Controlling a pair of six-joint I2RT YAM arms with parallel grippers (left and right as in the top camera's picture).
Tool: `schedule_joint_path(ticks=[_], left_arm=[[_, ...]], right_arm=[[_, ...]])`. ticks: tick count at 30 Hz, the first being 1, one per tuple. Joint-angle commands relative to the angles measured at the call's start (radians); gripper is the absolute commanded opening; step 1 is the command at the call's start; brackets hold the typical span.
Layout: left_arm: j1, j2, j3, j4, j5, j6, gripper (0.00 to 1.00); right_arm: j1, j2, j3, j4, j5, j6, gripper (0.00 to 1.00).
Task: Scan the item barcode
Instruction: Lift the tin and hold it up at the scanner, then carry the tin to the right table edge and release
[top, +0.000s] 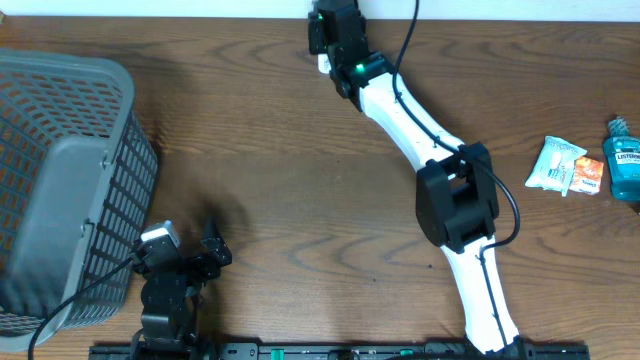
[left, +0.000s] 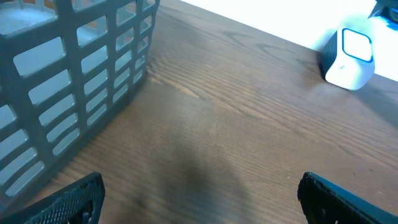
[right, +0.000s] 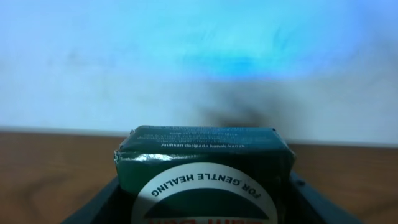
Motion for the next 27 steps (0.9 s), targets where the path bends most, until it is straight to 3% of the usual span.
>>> schedule_joint_path(ticks=[1, 15, 19, 22, 27], left_arm=[[0.005, -0.003, -0.014, -0.02, -0.012, 0.002, 0.98], [0.005, -0.003, -0.014, -0.02, -0.012, 0.002, 0.98], [0.005, -0.003, -0.014, -0.02, -0.012, 0.002, 0.98], [0.005, -0.003, -0.014, -0.02, -0.012, 0.002, 0.98], [0.005, -0.003, -0.014, -0.02, -0.012, 0.002, 0.98]], right_arm=[[-0.026, 0.041, -0.026, 0.093, 0.026, -0.043, 0.44], [-0.025, 0.08, -0.026, 0.231, 0.03, -0.084, 0.42], [-0.027, 0.079, -0.026, 0.216, 0.145, -0.084, 0.43], [-0.027, 0.061, -0.026, 0.149, 0.265, -0.092, 0.43], [-0.065, -0.011, -0.026, -0.1, 0.406, -0.094, 0.4]])
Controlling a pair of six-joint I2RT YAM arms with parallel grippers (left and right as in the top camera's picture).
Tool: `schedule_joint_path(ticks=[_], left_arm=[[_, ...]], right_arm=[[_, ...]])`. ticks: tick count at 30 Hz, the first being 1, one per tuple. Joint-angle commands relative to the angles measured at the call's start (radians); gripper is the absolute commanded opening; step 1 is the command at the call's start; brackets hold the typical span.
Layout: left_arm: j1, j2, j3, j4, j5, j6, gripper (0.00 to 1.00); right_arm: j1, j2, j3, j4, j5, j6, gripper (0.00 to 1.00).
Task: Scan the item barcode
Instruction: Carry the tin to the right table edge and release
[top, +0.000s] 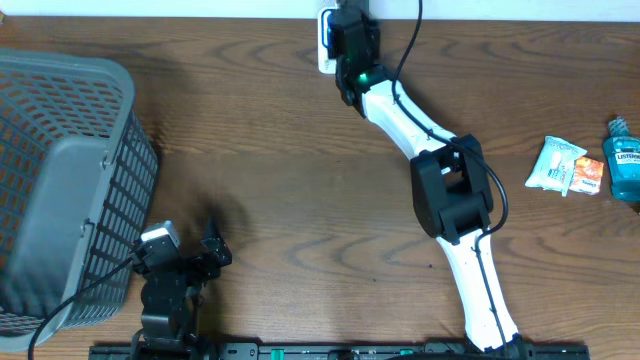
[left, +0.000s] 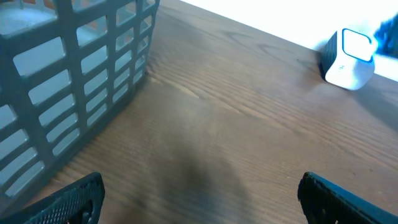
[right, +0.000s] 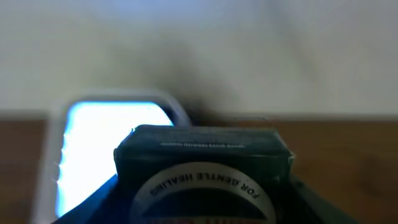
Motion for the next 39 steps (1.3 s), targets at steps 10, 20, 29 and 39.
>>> schedule_joint_path(ticks=[10, 20, 29, 39], left_arm=[[0.005, -0.003, -0.014, -0.019, -0.012, 0.002, 0.98], [0.005, -0.003, -0.014, -0.02, -0.012, 0.002, 0.98], [0.005, -0.003, -0.014, -0.02, -0.012, 0.002, 0.98], [0.005, -0.003, -0.014, -0.02, -0.012, 0.002, 0.98]], right_arm=[[-0.301, -0.129, -0.004, -0.711, 0.163, 0.243, 0.34], [-0.634, -0.129, -0.108, -0.712, 0.025, 0.274, 0.44], [-0.787, -0.203, -0.056, -0.765, -0.195, 0.271, 0.99], [-0.725, -0.705, -0.051, -0.856, -0.387, 0.262, 0.99]])
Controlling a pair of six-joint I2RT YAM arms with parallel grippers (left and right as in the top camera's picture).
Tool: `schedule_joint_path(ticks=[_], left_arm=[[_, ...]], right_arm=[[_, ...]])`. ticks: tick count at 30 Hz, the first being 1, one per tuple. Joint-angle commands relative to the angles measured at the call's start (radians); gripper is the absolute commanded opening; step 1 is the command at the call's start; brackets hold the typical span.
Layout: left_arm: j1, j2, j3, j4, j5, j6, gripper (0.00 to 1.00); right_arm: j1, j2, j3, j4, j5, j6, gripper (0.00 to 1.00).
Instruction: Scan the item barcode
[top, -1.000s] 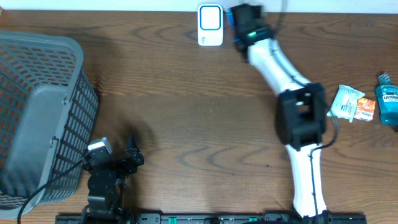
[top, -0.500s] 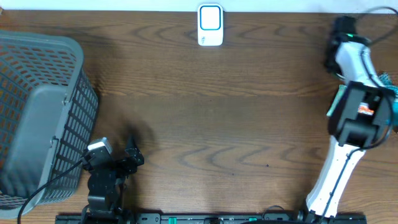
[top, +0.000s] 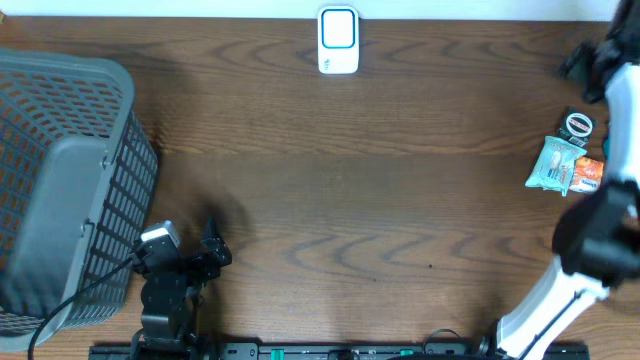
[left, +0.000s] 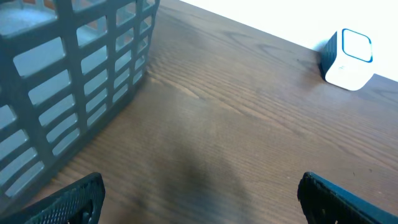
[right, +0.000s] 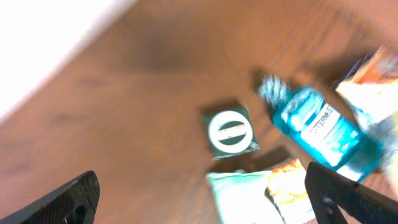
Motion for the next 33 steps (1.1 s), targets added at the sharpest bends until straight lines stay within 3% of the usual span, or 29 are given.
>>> schedule_joint_path(ticks=[1, 16, 33], left_arm=[[0.005, -0.003, -0.014, -0.019, -0.012, 0.002, 0.98], [0.005, -0.003, -0.014, -0.019, -0.012, 0.002, 0.98], [0.005, -0.003, -0.014, -0.019, -0.012, 0.002, 0.98]], right_arm=[[0.047, -0.251, 0.036, -0.043, -0.115, -0.001, 0.99], [0.102, -0.786, 0.036, -0.235, -0.153, -0.007, 0.99], [0.105, -1.027, 0.002, -0.415, -0.126, -0.008, 0.99]])
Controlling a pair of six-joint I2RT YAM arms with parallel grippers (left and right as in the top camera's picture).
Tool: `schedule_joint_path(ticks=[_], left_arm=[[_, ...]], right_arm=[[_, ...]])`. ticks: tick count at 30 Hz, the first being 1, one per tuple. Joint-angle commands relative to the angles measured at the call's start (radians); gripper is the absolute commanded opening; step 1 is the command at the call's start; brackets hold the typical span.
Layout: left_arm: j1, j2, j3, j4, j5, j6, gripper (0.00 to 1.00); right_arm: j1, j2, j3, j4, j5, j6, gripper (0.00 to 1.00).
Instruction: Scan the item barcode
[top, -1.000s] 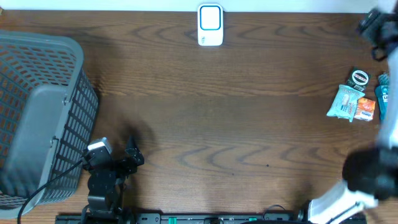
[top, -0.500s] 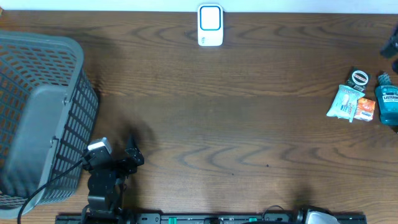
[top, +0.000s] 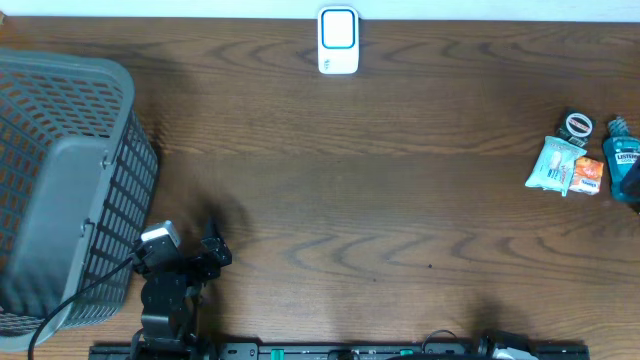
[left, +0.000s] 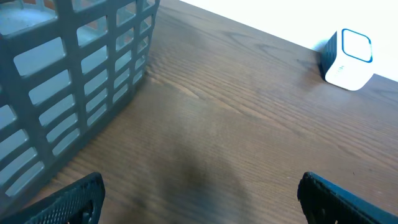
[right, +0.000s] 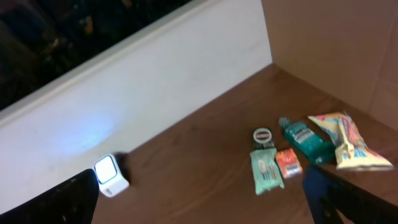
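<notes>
The white barcode scanner (top: 338, 40) stands at the table's back edge; it also shows as the scanner (right: 111, 176) and the scanner (left: 348, 59). The dark green box with a round label (top: 577, 124) lies at the far right, and from the right wrist camera the box (right: 263, 136) is seen from high up and far off. My right gripper (right: 205, 208) is open and empty, well away from the box, and the arm is out of the overhead view. My left gripper (left: 202, 205) rests open and empty near the front left.
A grey slatted basket (top: 60, 180) fills the left side. Next to the green box lie a teal packet (top: 555, 163), an orange packet (top: 588, 172) and a blue mouthwash bottle (top: 624, 160). A yellow snack bag (right: 345, 149) lies beyond them.
My right arm was over the items at the right with its gripper open above the green box. Now it is out of the overhead view, far from the table. The box has not moved.
My right gripper held the green box at the back edge near the scanner, then right in front of the scanner's face. Later the box lay beside the packets at the right, let go. Now the arm is far back. The left arm has stayed still.
</notes>
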Motion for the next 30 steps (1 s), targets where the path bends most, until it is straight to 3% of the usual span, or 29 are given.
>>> schedule_joint_path(ticks=[1, 7, 14, 19, 30], left_arm=[[0.005, -0.003, -0.014, -0.02, -0.012, 0.002, 0.98], [0.005, -0.003, -0.014, -0.02, -0.012, 0.002, 0.98], [0.005, -0.003, -0.014, -0.019, -0.012, 0.002, 0.98], [0.005, -0.003, -0.014, -0.02, -0.012, 0.002, 0.98], [0.005, -0.003, -0.014, -0.02, -0.012, 0.002, 0.98]], right_arm=[[0.006, -0.053, -0.048, -0.004, 0.019, -0.007, 0.99], [0.006, -0.252, -0.309, 0.145, -0.014, -0.005, 0.99], [0.029, -0.579, -0.793, 0.529, -0.094, 0.005, 0.99], [0.037, -0.78, -1.123, 0.792, -0.099, 0.089, 0.99], [0.149, -1.013, -1.644, 1.26, -0.094, 0.092, 0.99]])
